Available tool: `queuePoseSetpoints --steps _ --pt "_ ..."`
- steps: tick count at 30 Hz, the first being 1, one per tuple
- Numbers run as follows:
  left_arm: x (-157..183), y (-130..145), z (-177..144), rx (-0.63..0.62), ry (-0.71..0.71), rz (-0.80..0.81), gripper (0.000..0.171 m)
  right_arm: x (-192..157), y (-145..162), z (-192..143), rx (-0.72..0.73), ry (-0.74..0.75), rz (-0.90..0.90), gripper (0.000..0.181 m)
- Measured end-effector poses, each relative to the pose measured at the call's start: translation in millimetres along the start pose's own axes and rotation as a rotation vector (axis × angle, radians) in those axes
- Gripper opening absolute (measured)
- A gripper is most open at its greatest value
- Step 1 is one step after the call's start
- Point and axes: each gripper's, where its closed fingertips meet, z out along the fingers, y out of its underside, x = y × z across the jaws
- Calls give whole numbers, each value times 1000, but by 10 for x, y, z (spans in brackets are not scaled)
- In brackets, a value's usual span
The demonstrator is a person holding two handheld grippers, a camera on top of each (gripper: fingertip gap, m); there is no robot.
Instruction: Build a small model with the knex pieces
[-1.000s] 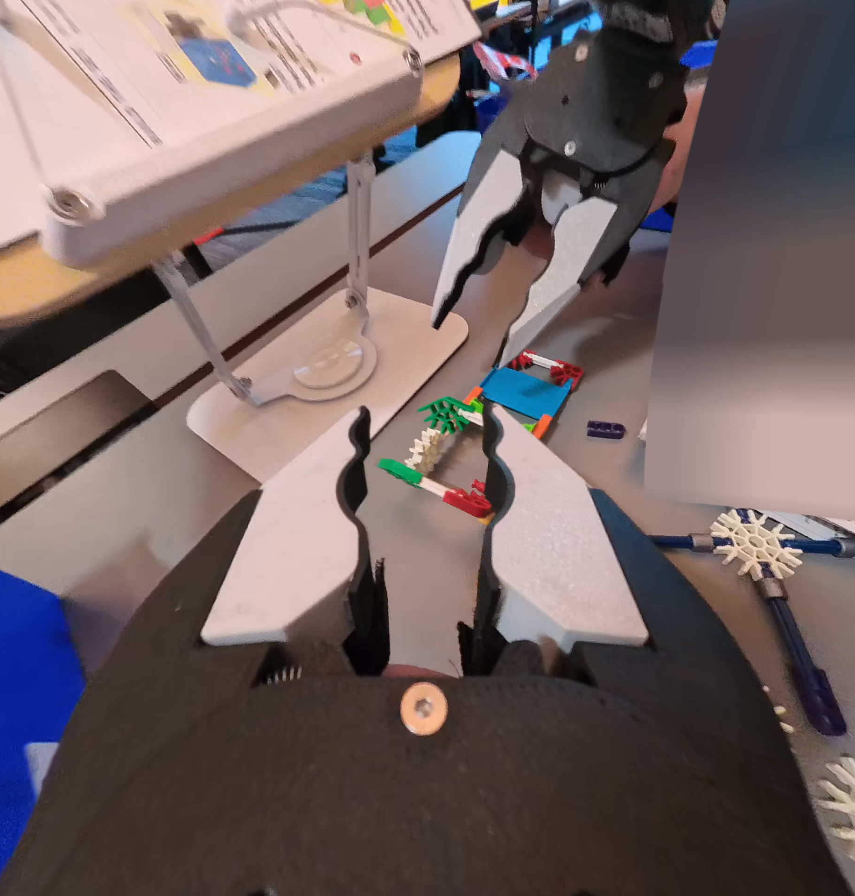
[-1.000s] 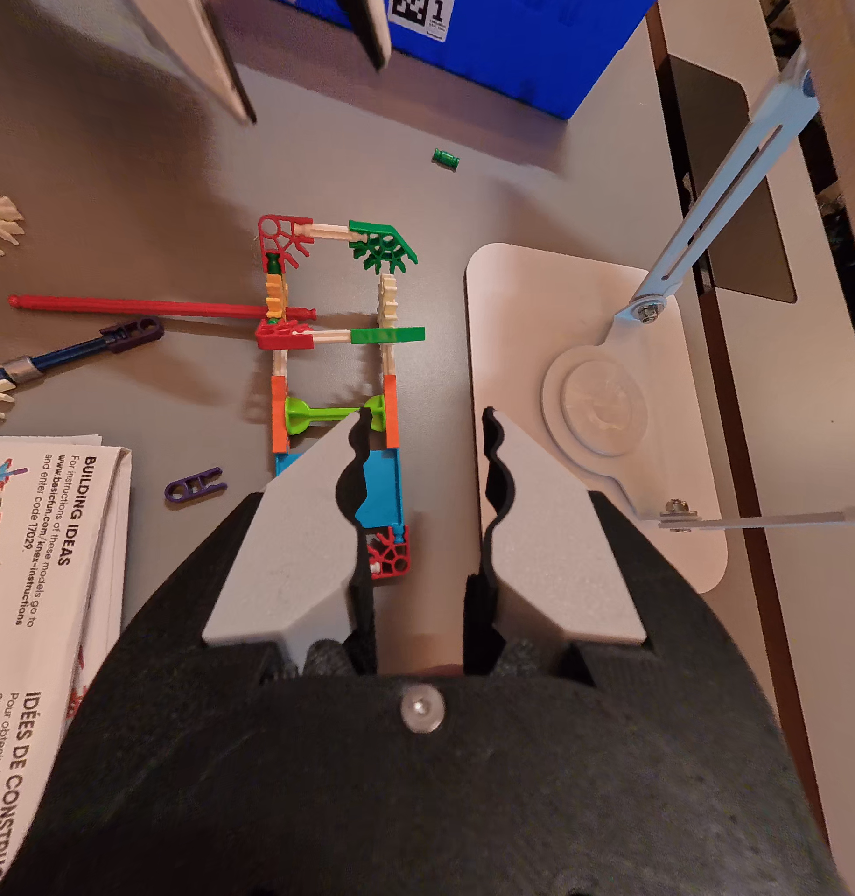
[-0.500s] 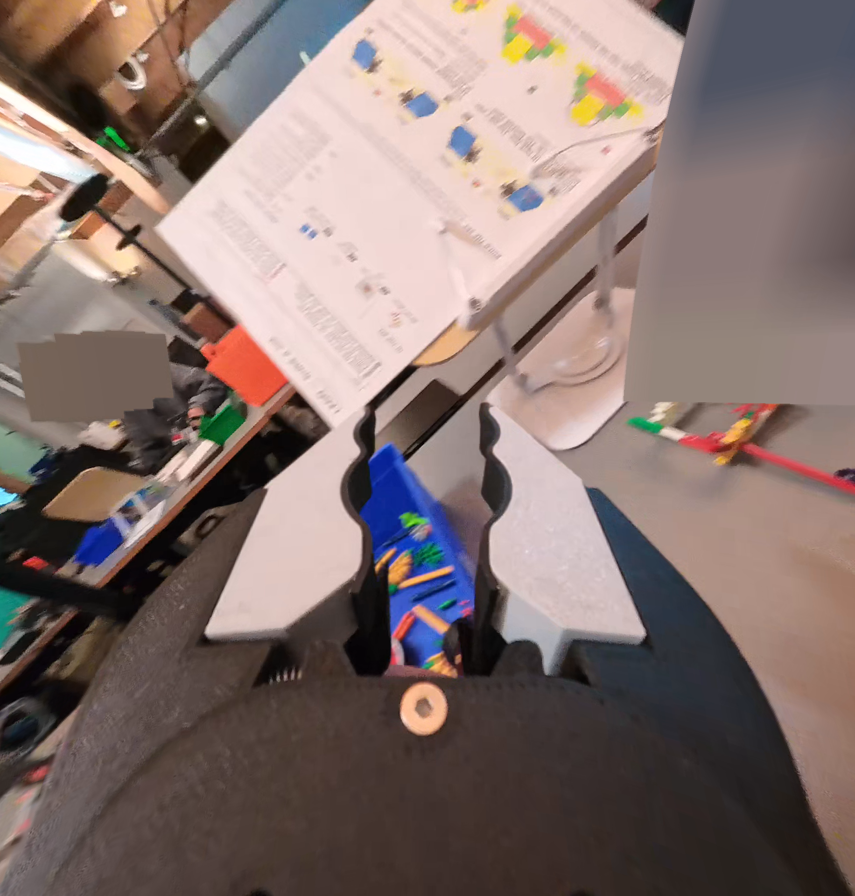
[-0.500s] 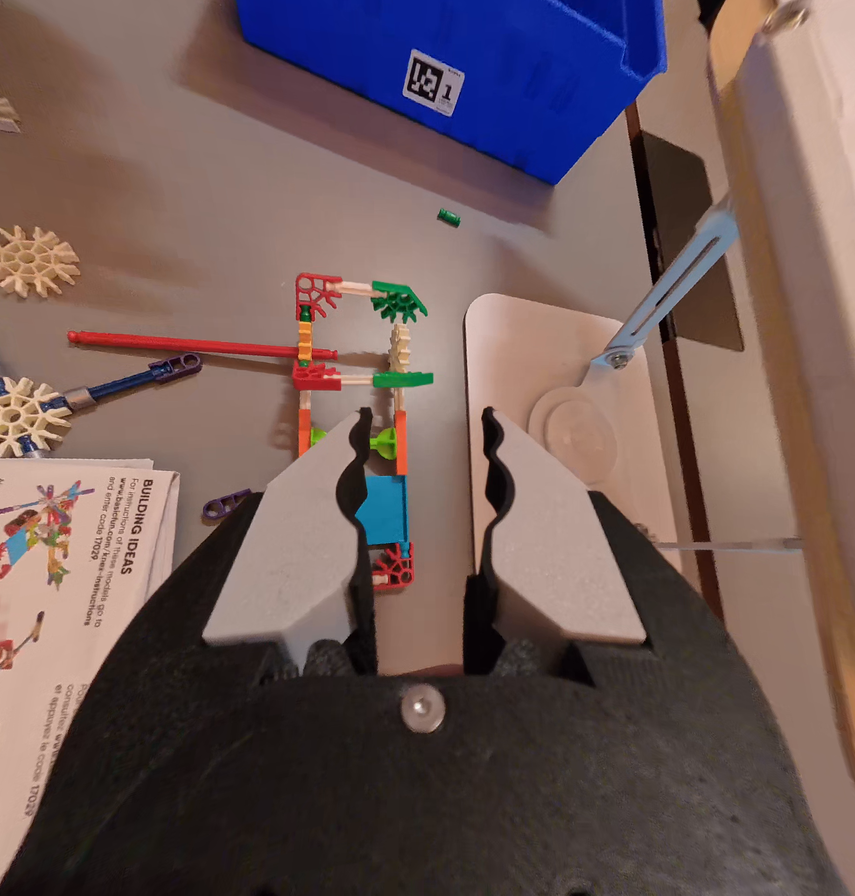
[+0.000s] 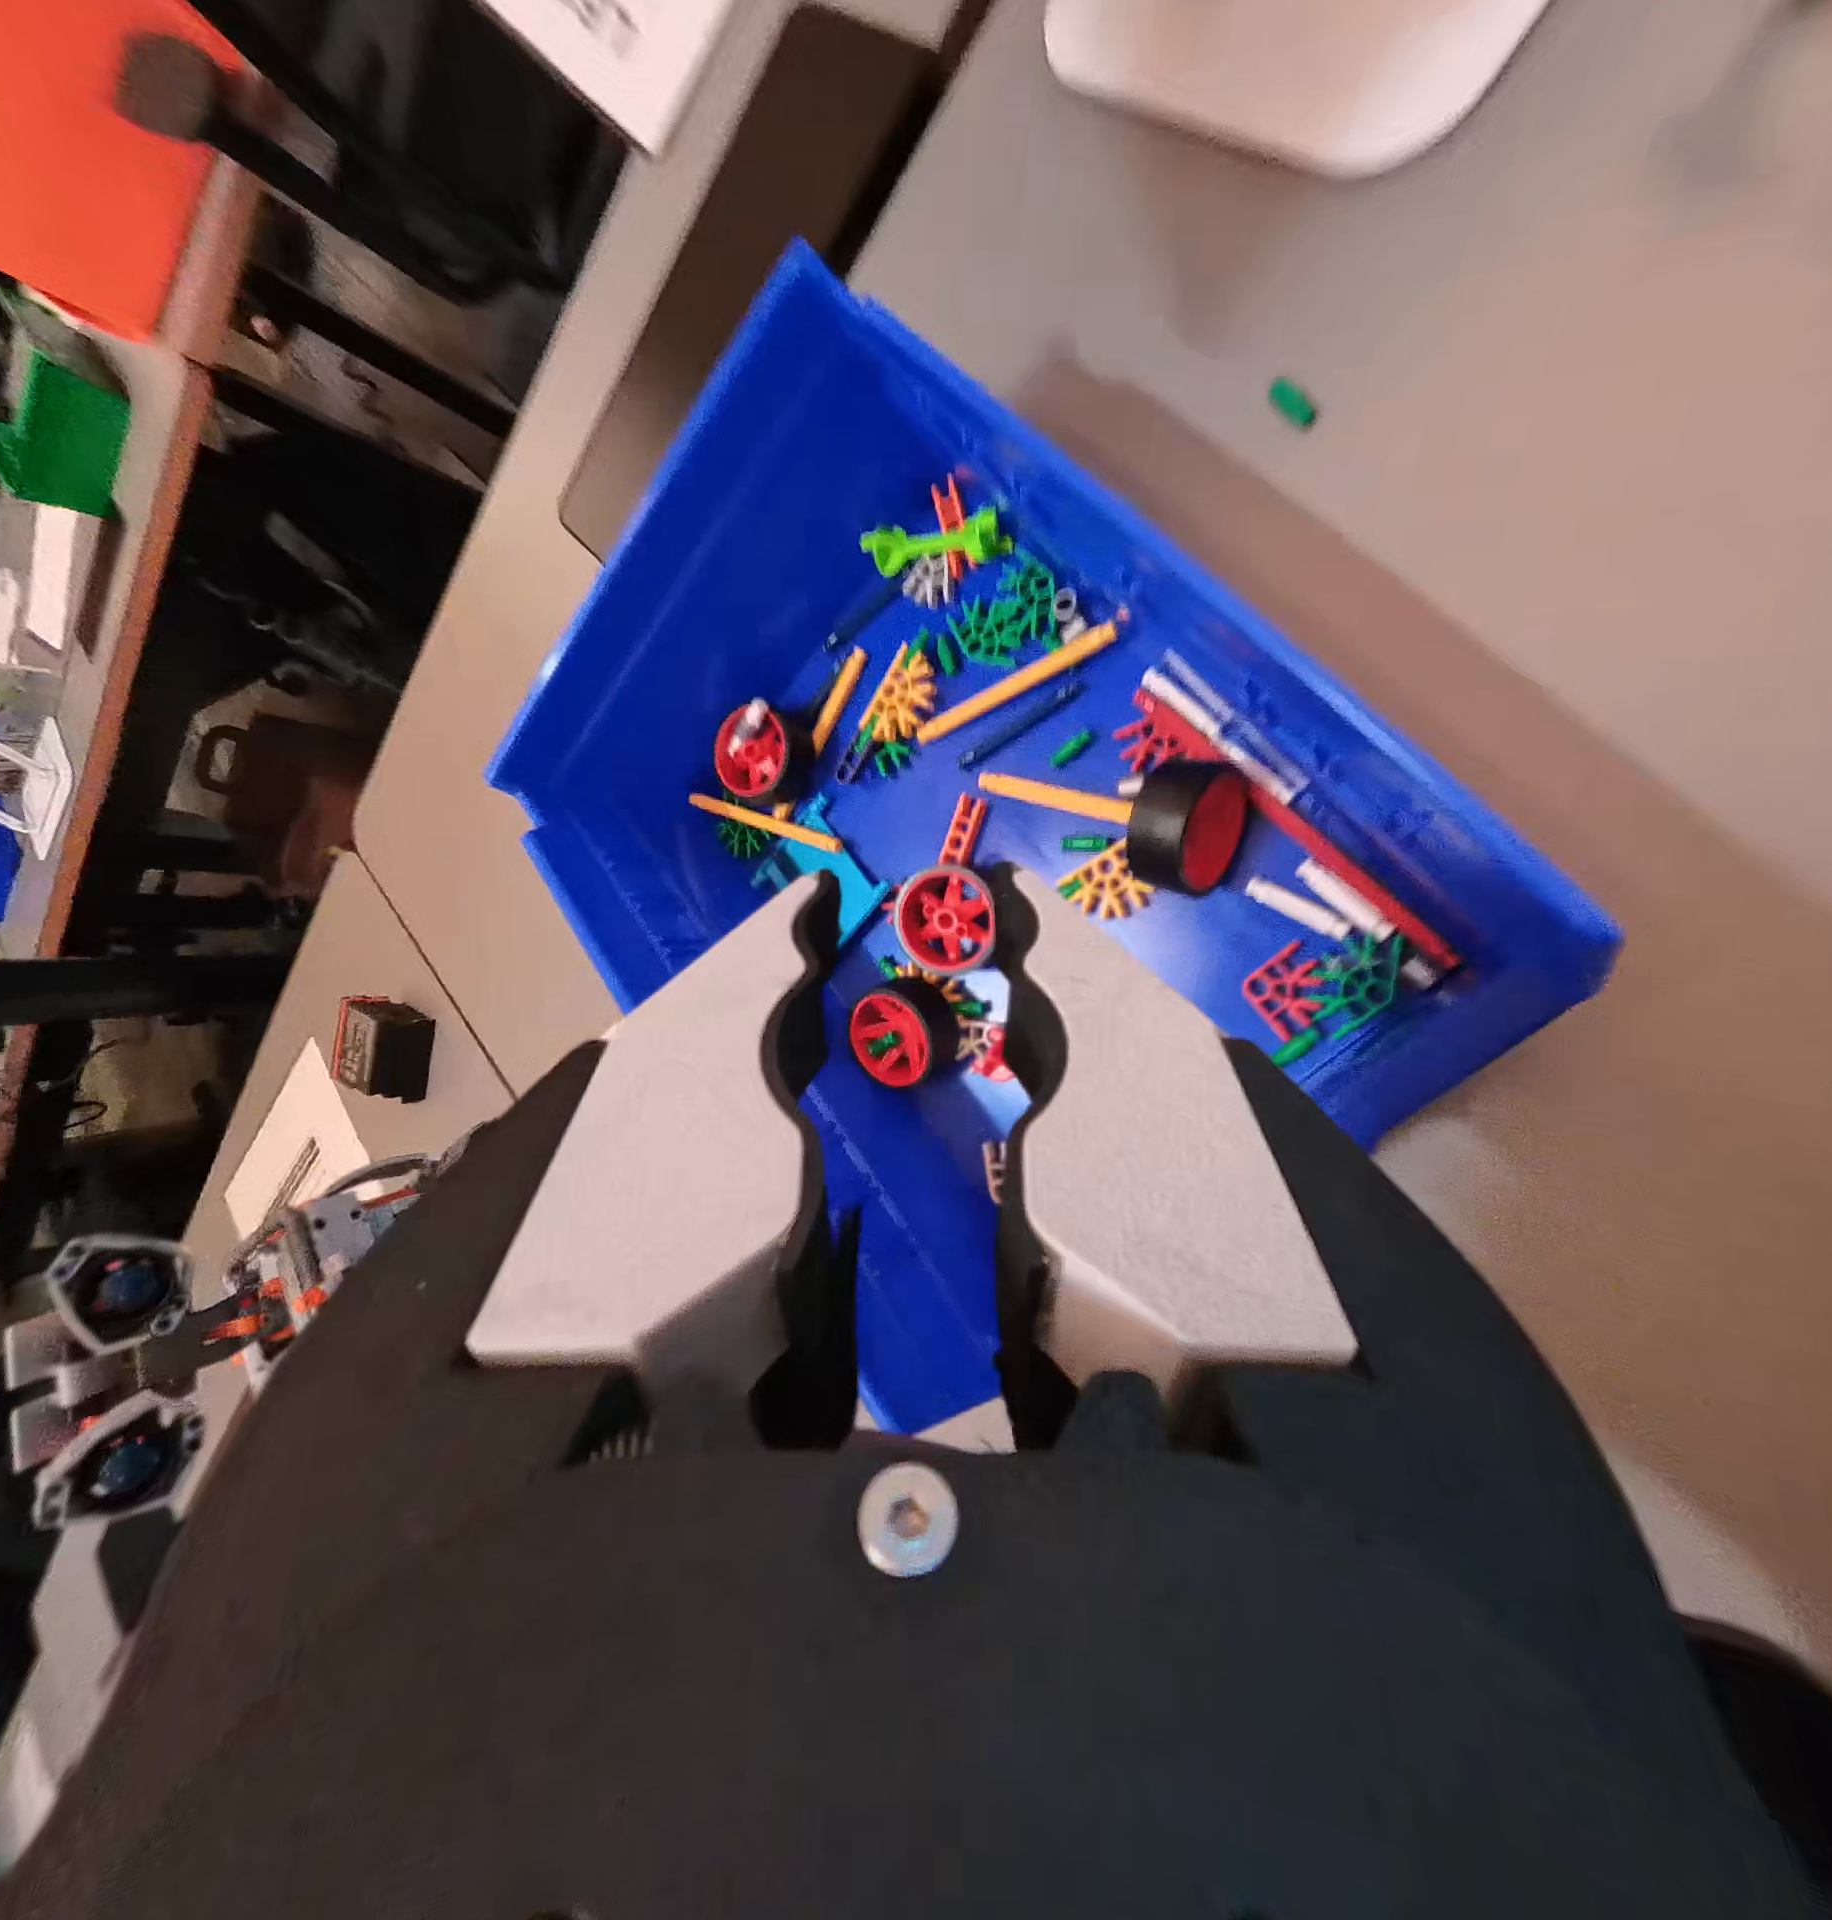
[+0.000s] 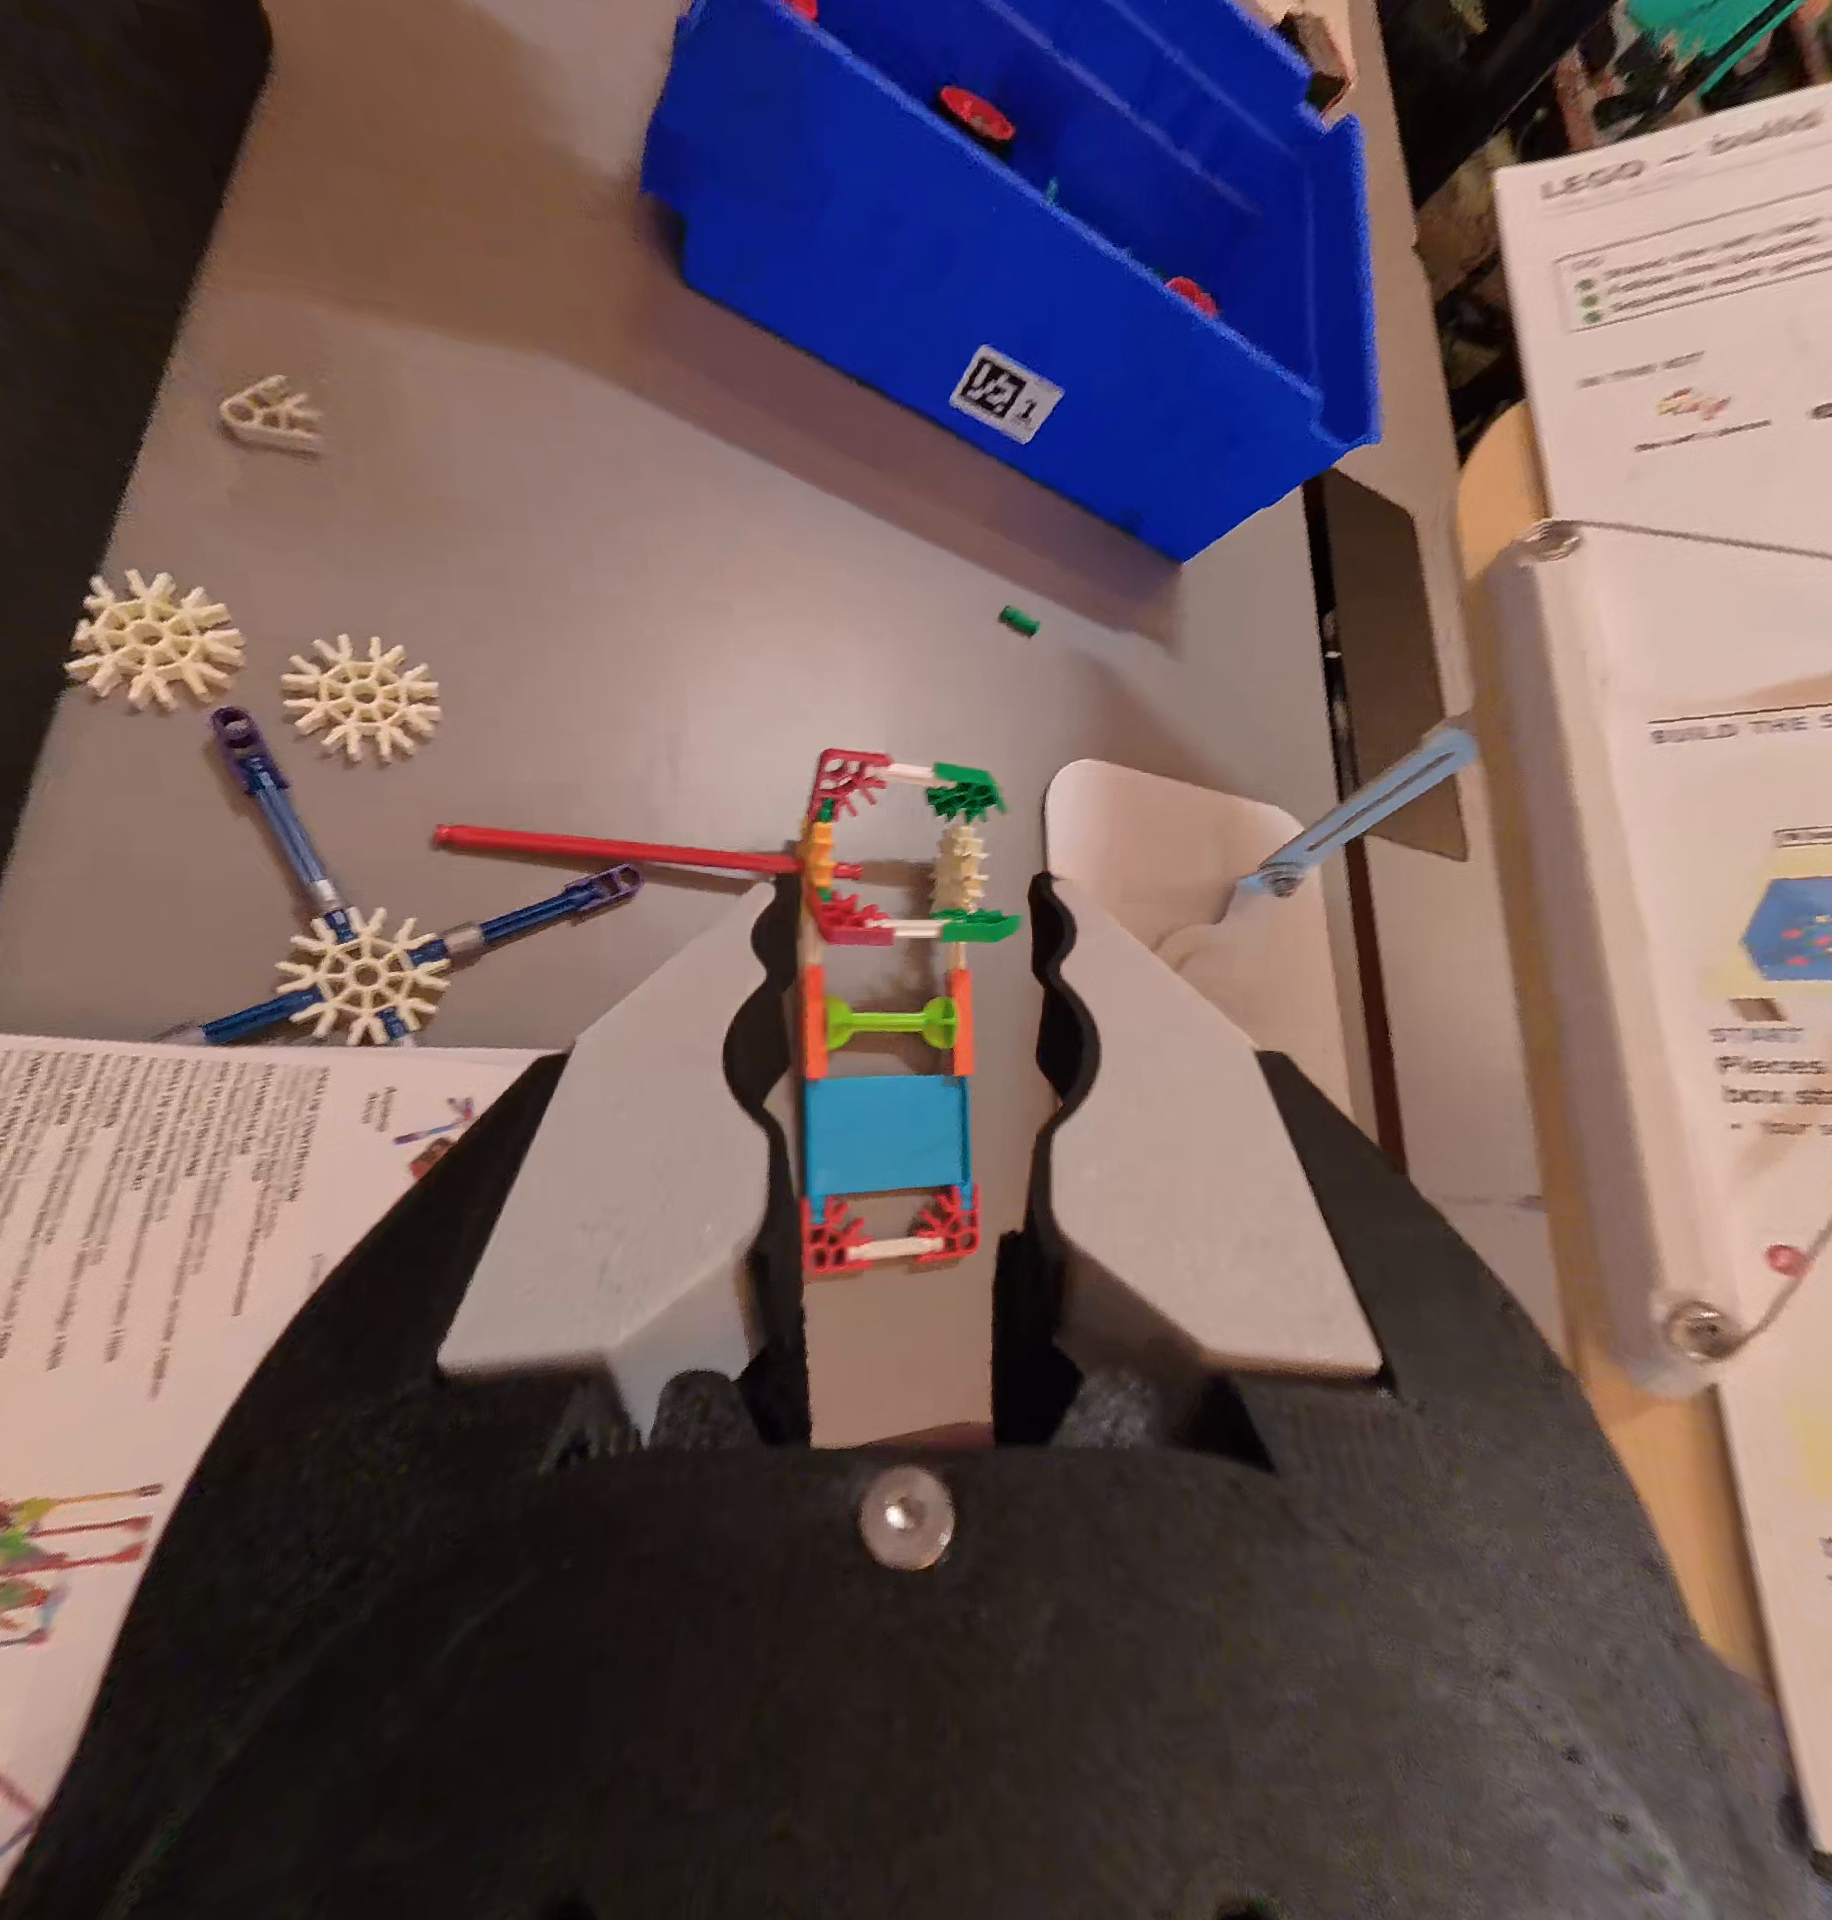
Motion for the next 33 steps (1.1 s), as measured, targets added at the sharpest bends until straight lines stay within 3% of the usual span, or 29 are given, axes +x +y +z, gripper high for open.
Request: queuePoseSetpoints --steps 5,11,14,26,33 --pt "301 361 504 -167 224 78 32 -292 94 51 -20 -29 58 44" --pt "490 548 981 -185 311 264 22 -448 120 86 -17 -33 112 44" --pt "514 639 1123 -214 336 288 26 -431 94 96 -1 -22 138 44" --pt "536 721 1249 -235 478 236 15 -394 166 237 -9 -30 172 43" --pt "545 757 1211 -258 546 199 23 -331 222 174 -11 -5 176 43"
